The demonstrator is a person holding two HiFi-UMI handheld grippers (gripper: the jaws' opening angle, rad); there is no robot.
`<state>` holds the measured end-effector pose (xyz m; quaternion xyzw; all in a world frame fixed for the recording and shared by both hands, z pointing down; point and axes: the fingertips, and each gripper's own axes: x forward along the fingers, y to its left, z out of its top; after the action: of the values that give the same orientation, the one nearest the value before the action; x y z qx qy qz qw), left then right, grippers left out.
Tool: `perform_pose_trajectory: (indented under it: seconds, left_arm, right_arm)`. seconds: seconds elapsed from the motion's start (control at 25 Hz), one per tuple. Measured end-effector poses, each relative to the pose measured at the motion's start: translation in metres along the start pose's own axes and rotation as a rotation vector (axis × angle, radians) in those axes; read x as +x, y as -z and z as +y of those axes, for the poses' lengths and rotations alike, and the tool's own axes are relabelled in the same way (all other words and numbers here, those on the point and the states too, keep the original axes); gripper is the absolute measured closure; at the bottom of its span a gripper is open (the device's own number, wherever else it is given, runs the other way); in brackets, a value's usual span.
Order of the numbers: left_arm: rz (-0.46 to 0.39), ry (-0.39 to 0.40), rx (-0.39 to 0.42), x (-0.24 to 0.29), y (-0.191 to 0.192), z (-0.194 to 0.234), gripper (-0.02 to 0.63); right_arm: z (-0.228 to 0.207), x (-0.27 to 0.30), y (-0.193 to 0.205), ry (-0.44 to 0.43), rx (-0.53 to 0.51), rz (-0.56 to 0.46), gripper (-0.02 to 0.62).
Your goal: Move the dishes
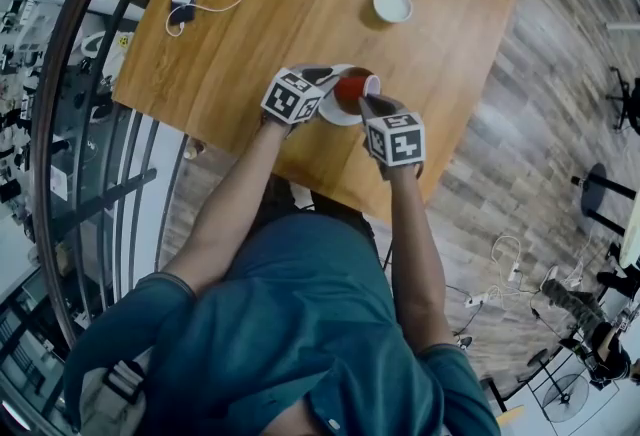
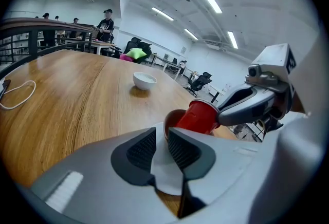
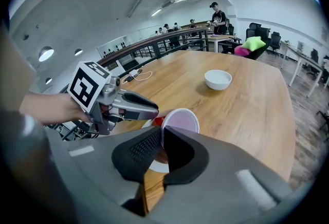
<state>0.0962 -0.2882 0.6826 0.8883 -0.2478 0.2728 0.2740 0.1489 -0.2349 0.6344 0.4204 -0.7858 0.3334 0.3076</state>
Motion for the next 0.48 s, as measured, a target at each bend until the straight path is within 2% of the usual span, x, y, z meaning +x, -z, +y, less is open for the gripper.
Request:
perform_pose_trajectory:
  seconds: [0.24,0.48]
  left_arm:
    - [-0.002,-0.002,0.002,0.0,-0.002,0.002,0.538]
    - [0.005,0.005,0.008,0.003,-0.005,-0.001,0.538]
  right_arm:
    - [-0.013,-0.02,-0.018,0.013,0.024,-0.057,0.566]
    - [-0.054,-0.044,-0.036,0.072,0.068,-0.113,0.566]
